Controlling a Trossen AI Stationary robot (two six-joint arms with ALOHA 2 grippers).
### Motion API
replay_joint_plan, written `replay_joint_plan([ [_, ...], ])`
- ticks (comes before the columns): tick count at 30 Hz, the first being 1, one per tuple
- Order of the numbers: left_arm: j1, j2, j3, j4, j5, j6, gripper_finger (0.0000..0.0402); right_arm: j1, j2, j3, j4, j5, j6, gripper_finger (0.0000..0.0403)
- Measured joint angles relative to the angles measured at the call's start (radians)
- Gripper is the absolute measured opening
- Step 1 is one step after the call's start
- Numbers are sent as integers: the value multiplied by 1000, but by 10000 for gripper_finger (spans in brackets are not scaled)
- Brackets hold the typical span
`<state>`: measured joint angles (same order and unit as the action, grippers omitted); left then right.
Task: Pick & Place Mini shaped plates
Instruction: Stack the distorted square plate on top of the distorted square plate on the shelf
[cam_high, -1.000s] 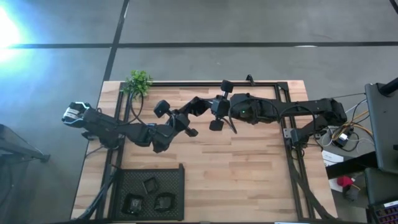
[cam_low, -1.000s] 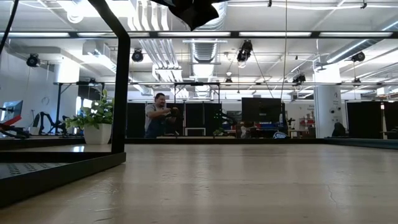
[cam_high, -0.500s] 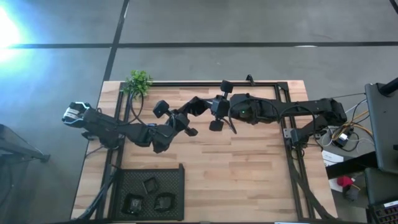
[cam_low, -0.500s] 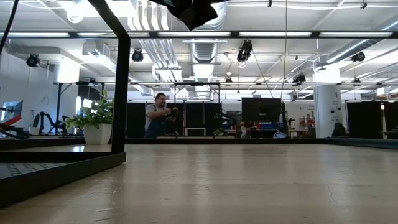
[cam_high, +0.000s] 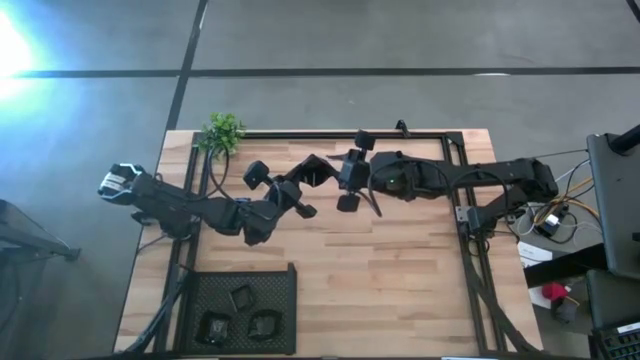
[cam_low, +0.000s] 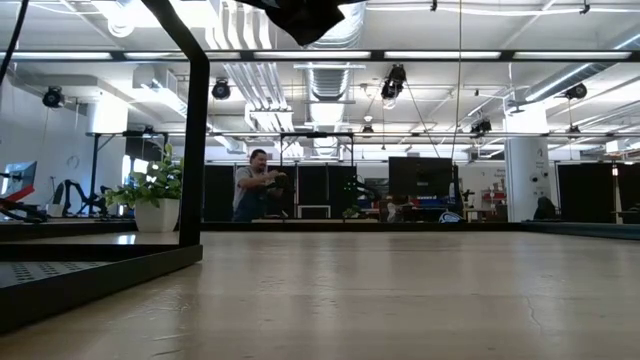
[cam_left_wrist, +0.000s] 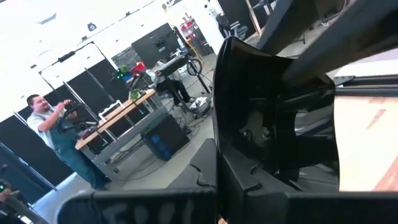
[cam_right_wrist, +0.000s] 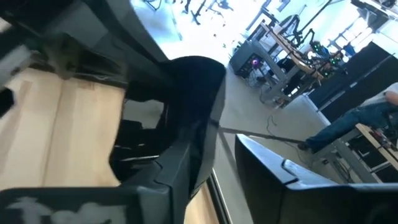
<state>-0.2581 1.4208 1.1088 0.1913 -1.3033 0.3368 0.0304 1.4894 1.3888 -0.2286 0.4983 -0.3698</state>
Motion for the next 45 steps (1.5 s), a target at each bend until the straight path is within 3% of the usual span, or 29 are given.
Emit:
replay_joint_plan([
  [13, -5, -14, 2, -199, 1, -224, 0, 59, -18, 14, -5, 2, -8, 152],
  [21, -35, -83, 2, -490, 20, -566, 0, 79, -77, 14, -83, 1, 51, 150],
  [31, -51, -192, 3, -1010, 447, -915, 0, 82, -129, 14, -168, -1, 156, 150],
  [45, -130, -334, 1, -1214, 930, -895, 0, 82, -135, 14, -248, -2, 237, 150],
])
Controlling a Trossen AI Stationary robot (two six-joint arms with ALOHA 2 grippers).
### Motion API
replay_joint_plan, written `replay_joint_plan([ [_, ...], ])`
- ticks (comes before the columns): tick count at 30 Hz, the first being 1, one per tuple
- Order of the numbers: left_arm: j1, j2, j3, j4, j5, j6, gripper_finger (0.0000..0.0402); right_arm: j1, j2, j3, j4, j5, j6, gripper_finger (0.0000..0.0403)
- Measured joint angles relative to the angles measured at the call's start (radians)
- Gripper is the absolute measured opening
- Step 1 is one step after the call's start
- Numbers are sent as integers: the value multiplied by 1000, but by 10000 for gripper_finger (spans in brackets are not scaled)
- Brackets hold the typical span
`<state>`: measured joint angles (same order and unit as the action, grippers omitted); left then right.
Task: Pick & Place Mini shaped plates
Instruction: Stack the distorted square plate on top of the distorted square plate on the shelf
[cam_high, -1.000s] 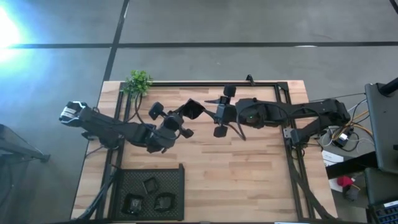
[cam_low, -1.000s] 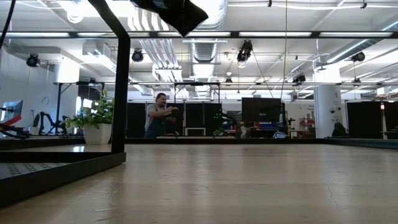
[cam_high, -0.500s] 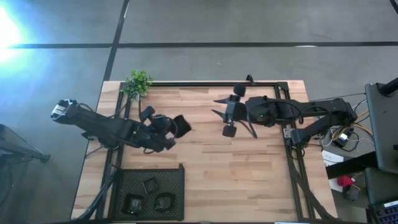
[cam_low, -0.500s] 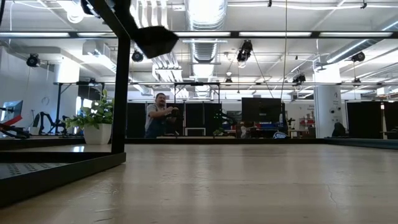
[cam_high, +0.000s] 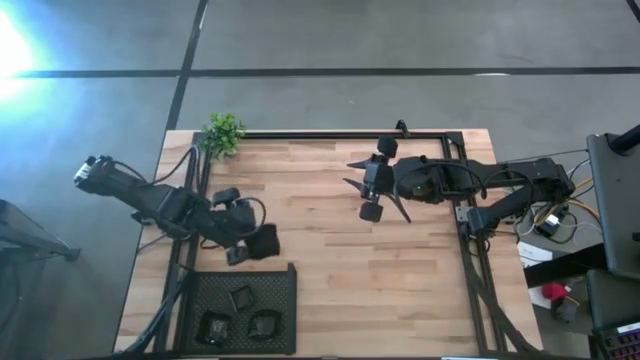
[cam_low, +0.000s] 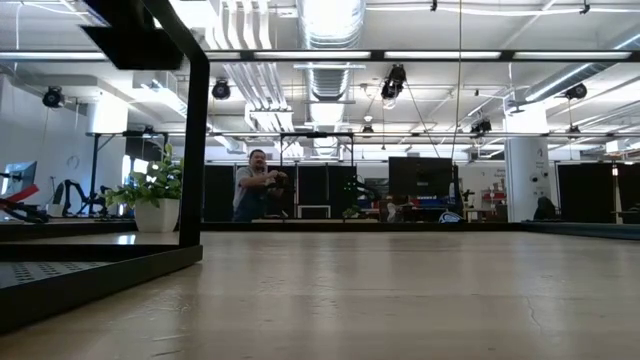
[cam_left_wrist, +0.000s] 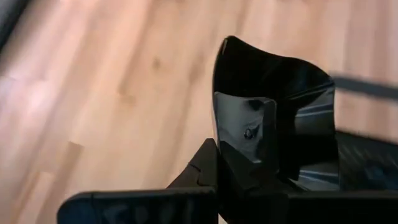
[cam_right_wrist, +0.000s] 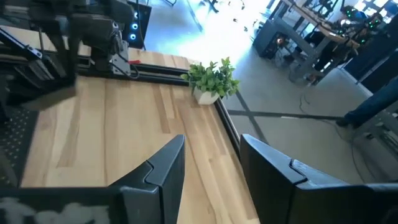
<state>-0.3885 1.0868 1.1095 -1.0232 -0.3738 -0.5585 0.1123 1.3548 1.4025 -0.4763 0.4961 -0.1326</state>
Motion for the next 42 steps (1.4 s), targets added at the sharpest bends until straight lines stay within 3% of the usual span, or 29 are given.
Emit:
replay_joint_plan([
  [7, -107, 1, -3, -86, 157, -28, 0, 3, 0, 0, 0, -8, -4, 146],
  [16, -309, 26, -49, -80, 292, -139, 0, 3, -18, 0, -1, -11, 2, 134],
  [29, -504, 100, -143, 131, 439, -225, 0, 3, -24, 0, 0, -10, 3, 129],
  [42, -562, 225, -220, 313, 491, -203, 0, 3, -24, 0, 0, -10, 29, 129],
])
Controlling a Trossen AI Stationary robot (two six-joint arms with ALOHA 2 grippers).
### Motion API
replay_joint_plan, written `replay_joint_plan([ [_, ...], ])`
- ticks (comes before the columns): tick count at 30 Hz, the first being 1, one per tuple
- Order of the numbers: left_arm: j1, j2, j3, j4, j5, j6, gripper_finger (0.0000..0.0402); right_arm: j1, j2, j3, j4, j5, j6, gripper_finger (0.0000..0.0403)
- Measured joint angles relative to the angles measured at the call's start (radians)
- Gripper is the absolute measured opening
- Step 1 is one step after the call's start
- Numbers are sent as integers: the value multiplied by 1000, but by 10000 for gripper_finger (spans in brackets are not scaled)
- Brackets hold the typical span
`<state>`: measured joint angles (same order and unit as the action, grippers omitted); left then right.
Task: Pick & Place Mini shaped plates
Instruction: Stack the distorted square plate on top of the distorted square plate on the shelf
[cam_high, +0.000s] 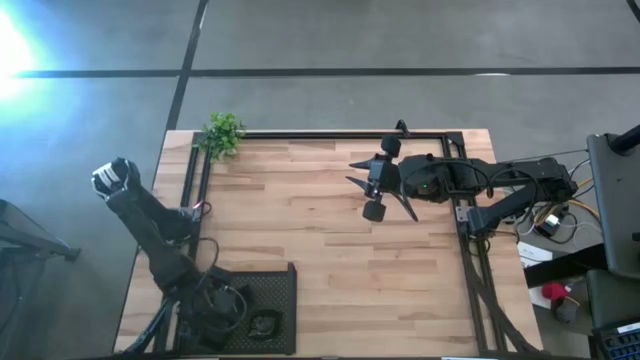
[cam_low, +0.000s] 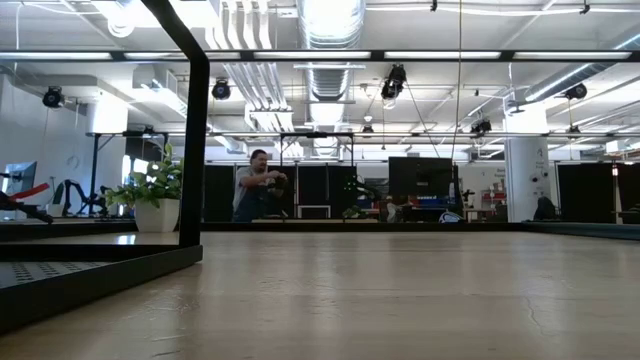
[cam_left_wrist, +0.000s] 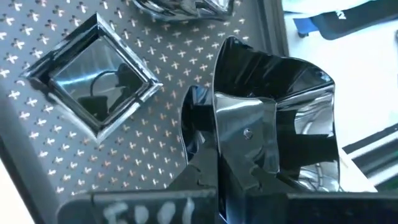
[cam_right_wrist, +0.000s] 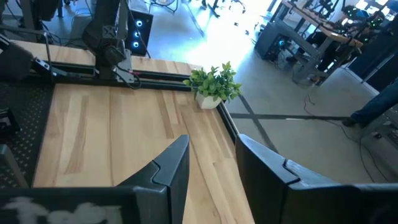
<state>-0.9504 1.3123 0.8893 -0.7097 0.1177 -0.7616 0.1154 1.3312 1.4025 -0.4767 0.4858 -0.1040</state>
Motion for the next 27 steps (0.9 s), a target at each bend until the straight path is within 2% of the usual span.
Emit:
replay_joint_plan([
  [5, 0, 20, -45, 73, 8, -3, 0, 0, 0, 0, 0, 0, 0, 124],
  [27, 0, 25, -95, 74, 23, -140, 2, 0, 0, 0, 0, 1, -8, 119],
])
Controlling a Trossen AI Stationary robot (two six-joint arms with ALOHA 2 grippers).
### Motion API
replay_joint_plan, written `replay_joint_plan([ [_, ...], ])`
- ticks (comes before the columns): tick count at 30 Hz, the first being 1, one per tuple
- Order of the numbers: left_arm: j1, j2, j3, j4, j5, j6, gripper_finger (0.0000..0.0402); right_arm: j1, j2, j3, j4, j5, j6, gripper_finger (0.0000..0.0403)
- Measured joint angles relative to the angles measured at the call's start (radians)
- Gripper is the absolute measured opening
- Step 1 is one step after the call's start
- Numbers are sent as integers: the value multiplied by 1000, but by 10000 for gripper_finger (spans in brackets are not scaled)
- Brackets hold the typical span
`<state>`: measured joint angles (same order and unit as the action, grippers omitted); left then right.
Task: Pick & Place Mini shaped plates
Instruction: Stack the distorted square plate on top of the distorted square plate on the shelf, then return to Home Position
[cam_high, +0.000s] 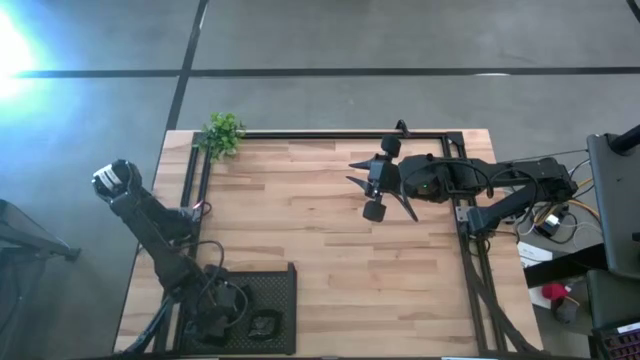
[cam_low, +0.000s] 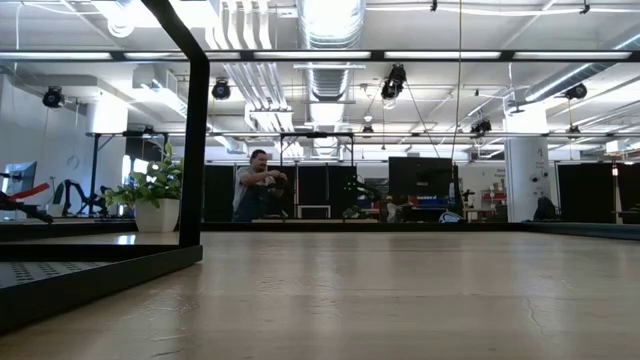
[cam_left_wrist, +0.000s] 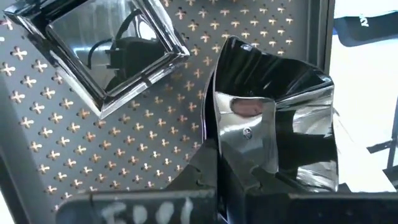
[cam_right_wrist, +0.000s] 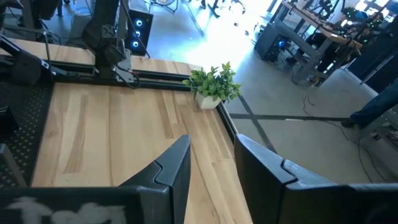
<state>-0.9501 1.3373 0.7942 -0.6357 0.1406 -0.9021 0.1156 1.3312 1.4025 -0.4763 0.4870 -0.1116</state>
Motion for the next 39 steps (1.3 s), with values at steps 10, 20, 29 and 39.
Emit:
replay_joint_plan([
  [10, 0, 0, -6, -1, 11, -38, 64, 0, 0, 0, 0, 1, 0, 114],
  [20, 6, -71, 23, -77, 14, 87, 56, 0, -16, 0, -1, 1, -2, 109],
  [29, 36, -279, 47, -141, -514, 296, 3, 3, -114, 0, -114, -155, 27, 23],
  [39, 61, -577, 46, -107, -892, 566, 0, 13, -279, -93, -165, -241, 26, 8],
])
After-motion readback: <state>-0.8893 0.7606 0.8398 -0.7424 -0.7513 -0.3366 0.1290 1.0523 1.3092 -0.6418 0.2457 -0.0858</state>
